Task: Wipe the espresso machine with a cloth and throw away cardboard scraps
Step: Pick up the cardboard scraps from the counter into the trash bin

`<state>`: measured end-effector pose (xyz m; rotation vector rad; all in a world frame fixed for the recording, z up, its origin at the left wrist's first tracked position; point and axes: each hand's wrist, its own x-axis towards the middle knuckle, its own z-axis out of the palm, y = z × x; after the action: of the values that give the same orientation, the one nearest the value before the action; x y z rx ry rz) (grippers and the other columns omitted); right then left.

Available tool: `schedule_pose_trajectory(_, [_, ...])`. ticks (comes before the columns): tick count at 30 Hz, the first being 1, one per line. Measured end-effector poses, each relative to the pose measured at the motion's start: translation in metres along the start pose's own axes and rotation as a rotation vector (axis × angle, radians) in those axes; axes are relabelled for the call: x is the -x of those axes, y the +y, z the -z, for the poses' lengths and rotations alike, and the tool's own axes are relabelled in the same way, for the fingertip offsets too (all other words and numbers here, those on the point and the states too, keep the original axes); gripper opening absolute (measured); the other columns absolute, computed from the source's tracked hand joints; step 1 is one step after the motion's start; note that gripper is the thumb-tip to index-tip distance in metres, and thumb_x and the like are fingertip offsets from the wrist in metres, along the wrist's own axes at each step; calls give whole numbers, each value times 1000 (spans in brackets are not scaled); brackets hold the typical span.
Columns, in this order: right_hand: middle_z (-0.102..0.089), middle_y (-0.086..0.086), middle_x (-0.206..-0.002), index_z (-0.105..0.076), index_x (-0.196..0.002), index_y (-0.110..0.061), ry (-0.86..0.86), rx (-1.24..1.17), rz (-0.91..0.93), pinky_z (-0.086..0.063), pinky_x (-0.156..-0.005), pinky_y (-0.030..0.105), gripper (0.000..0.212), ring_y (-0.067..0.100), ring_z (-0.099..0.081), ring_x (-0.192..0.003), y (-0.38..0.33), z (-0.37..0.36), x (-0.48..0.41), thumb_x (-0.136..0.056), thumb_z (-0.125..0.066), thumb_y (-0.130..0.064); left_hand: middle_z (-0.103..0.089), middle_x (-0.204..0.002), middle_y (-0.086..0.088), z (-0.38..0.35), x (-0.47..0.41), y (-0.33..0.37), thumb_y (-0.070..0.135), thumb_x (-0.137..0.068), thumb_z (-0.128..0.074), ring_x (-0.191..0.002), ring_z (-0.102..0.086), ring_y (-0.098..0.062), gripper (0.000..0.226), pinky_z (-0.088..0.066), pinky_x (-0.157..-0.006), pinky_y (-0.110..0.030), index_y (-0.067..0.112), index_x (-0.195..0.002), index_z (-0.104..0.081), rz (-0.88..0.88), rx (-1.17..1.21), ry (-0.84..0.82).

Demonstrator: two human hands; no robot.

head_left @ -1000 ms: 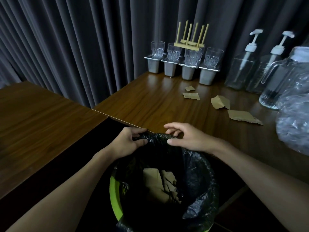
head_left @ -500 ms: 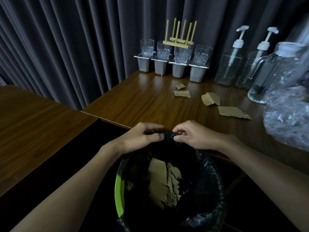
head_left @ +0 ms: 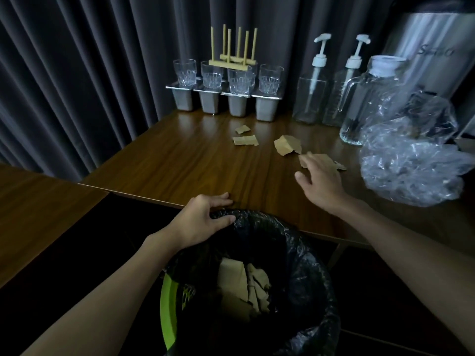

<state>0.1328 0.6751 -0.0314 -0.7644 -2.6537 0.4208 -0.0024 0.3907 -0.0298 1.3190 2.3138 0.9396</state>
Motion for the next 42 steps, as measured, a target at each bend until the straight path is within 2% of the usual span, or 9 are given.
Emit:
schedule_pose_trajectory(5, [-21,0,-160,-18,-154,-23,-157,144,-104,-10,-118,50,58,18,-15,-148,14,-10,-7,-102,-24,-50,-44,-153,4,-3,0,-2,33,-89,-71,-139,-41,-6,46,-38,-115,-30,15,-131,-64,-17,-37,17])
schedule_pose_trajectory(12, [-35,-5,-153,-43,-144,-25,13,132,117,-15,-113,47,48,14,-20,-145,8,-12,11,-102,-32,-45,-44,-153,5,-5,-1,-2,33,-90,-70,-139,-42,-7,45,-34,-112,-22,15,-131,-64,-29,-70,17])
schedule_pose_trajectory(18, [-40,-7,-151,-56,-133,-25,-28,6,155,-11,-113,44,39,11,-21,-145,2,-14,14,-102,-39,-41,-43,-153,6,-7,-1,-3,33,-91,-69,-140,-41,-7,45,-34,-110,-21,15,-132,-64,-22,-69,20])
schedule_pose_trajectory(20, [-32,-2,-155,-57,-133,-23,35,5,179,-10,-115,46,39,15,-15,-147,1,-13,16,-101,-42,-39,-43,-153,6,-7,-2,-4,34,-92,-69,-140,-41,-8,45,-33,-110,-21,15,-132,-63,-24,-70,17])
schedule_pose_trajectory(23, [-30,2,-157,-48,-141,-25,-60,56,99,-7,-116,46,46,18,-15,-148,1,-14,14,-102,-35,-46,-44,-153,5,-7,-1,-5,34,-92,-69,-140,-41,-8,45,-33,-112,-22,15,-132,-64,-24,-70,15])
schedule_pose_trajectory(27, [-47,-3,-141,-62,-122,-28,-10,-53,168,-16,-112,46,40,16,-36,-138,-2,-16,18,-96,-44,-52,-44,-153,6,-8,0,-4,34,-92,-68,-140,-41,-8,43,-31,-115,-25,16,-131,-64,-33,-75,16])
schedule_pose_trajectory(32, [-42,-3,-147,-37,-145,-30,-89,-19,104,-17,-112,45,61,17,-35,-138,-4,-13,16,-92,-51,-56,-43,-153,7,-8,0,-4,34,-92,-68,-140,-41,-7,43,-31,-115,-26,16,-132,-64,-29,-73,21])
schedule_pose_trajectory(35, [-48,-6,-135,-36,-145,-29,-80,-94,82,-24,-111,46,68,15,-46,-125,-7,-11,16,-87,-59,-56,-44,-153,7,-9,0,-4,34,-92,-69,-139,-42,-7,43,-30,-113,-22,16,-131,-64,-29,-71,34])
schedule_pose_trajectory(42, [-48,-2,-128,-45,-137,-24,-173,-336,-67,-42,-103,49,75,23,-50,-119,-6,-6,15,-74,-74,-54,-44,-153,7,-9,2,-4,31,-92,-68,-139,-41,-6,44,-29,-110,-17,15,-132,-63,-36,-52,38])
